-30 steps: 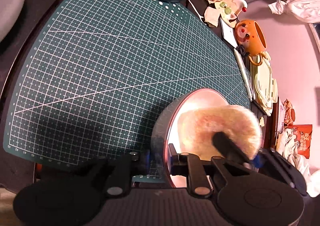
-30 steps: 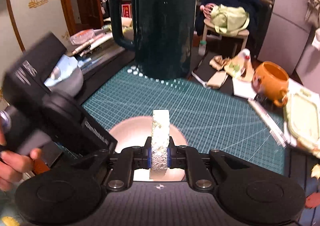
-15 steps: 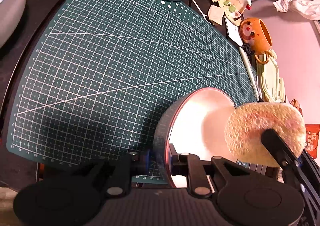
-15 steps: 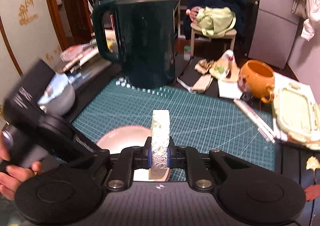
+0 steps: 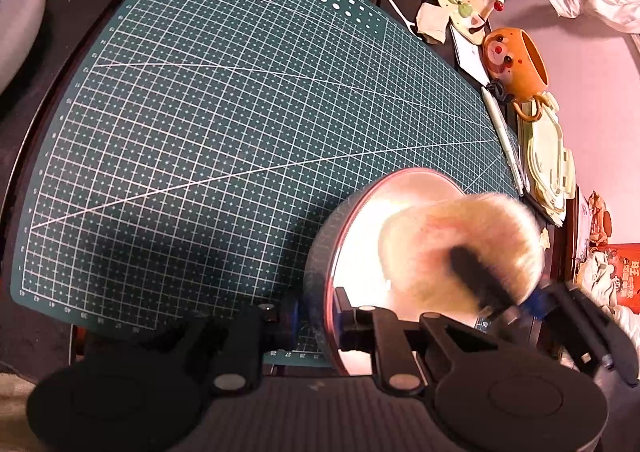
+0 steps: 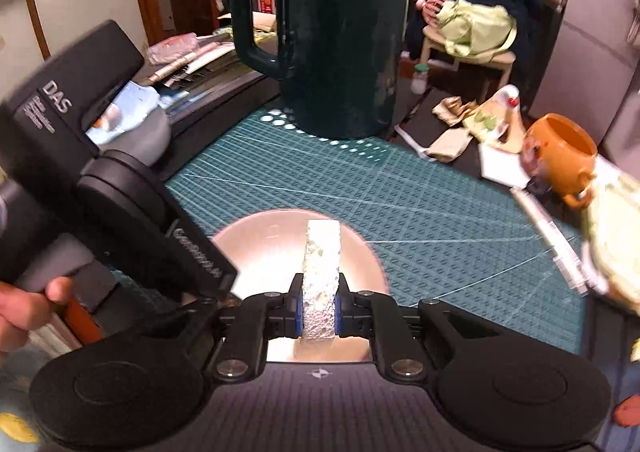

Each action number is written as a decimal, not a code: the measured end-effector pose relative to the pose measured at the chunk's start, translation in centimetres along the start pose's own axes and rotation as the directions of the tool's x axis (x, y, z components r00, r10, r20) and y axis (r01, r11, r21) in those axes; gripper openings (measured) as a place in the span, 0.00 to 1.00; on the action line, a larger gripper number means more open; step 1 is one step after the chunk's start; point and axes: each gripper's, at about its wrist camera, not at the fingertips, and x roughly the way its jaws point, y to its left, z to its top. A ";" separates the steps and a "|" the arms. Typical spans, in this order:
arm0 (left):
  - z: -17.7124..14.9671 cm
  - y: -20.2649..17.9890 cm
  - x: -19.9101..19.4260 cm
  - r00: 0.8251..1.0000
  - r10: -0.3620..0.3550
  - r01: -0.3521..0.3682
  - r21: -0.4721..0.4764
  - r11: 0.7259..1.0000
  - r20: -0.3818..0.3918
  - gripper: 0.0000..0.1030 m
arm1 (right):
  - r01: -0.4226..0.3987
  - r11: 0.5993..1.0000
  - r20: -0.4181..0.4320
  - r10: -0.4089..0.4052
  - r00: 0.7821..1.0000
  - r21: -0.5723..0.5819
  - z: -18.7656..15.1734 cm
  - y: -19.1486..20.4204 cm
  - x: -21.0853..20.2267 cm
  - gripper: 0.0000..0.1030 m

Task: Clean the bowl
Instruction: 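Hold the bowl with the left gripper while the right gripper scrubs inside again, then hold the white bowl tilted with the left gripper while the right gripper rubs the sponge around its inner wall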

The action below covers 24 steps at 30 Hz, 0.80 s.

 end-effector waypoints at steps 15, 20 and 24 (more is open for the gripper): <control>-0.7 -0.4 -0.2 1.000 0.003 -0.003 -0.007 1.000 -0.001 0.14 | -0.131 0.983 0.014 0.130 0.991 0.127 0.4 -1.5 -1.0 0.12; -0.8 -0.6 -0.1 1.000 0.002 -0.002 -0.011 1.000 -0.002 0.14 | -0.118 0.987 -0.041 0.124 0.991 0.109 -0.4 -0.7 0.9 0.12; -0.8 -0.8 0.1 1.000 0.003 -0.003 -0.014 1.000 -0.002 0.14 | -0.046 0.997 -0.030 0.048 0.998 0.069 -0.5 -0.6 0.6 0.11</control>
